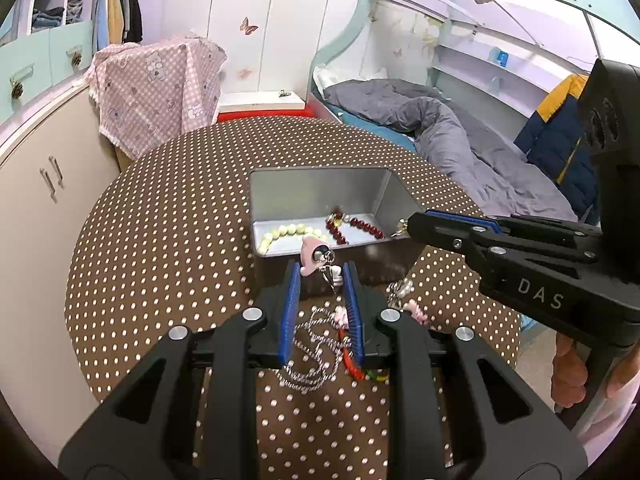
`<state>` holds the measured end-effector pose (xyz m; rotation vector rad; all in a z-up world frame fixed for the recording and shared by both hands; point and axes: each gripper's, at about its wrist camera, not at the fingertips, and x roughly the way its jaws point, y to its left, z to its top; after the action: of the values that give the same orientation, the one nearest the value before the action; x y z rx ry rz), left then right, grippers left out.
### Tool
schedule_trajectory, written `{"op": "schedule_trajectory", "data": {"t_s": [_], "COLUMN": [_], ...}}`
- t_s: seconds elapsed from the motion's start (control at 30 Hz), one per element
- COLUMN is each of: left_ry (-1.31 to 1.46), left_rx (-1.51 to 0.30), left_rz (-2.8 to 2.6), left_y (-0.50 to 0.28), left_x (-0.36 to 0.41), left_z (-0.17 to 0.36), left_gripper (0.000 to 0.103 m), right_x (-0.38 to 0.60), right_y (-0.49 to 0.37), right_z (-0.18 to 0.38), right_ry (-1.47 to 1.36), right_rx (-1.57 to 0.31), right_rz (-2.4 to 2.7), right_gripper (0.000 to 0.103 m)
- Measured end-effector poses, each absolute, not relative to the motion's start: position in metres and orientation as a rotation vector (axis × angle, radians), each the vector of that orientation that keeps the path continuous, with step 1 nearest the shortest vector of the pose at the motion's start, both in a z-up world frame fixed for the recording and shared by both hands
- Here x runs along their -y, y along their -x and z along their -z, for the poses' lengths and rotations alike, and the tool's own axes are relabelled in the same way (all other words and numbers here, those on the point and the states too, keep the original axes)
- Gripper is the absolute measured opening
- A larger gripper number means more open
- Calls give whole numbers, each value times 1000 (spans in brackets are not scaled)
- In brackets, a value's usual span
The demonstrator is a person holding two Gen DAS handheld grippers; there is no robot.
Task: Organize jewelry
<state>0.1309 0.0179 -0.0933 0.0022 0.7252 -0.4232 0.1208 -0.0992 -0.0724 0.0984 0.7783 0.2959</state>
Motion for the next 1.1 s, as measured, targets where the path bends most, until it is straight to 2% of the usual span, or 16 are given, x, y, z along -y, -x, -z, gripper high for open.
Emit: {"op": "schedule_trajectory", "data": {"t_s": [0.53, 0.67, 0.7, 0.77, 0.8, 0.83, 0.87, 1.1], "left_ry": [-29, -23, -20, -15, -12, -11, -12, -16], "left_rx": [-737, -748, -749, -746, -739, -737, -735, -728], "left_rz": [406, 401, 402, 396, 392, 391, 392, 389], "left_y": [-160, -163, -163, -163, -163, -163, -162, -157], "left_x": [0, 1, 1, 0, 0, 0, 0, -1], "left_z": [97, 99, 98, 97, 96, 95, 94, 93], "left_gripper": [22, 24, 26, 46, 52, 52, 52, 52], "right_x": [112, 118, 119, 123, 124, 125, 127, 129], "right_y": [-144, -146, -145, -143, -143, -143, -143, -140], "right_z": [80, 80, 79, 78, 78, 77, 77, 77], "right_ry": [-126, -155, -155, -159, -160, -160, -159, -165], "right_rx": [-797, -795, -791, -785, -784, -782, -779, -781], "right_rz": [-323, -317, -314, -306, -302, -295, -288, -283], "right_gripper": [10, 16, 19, 27, 31, 38, 39, 40]}}
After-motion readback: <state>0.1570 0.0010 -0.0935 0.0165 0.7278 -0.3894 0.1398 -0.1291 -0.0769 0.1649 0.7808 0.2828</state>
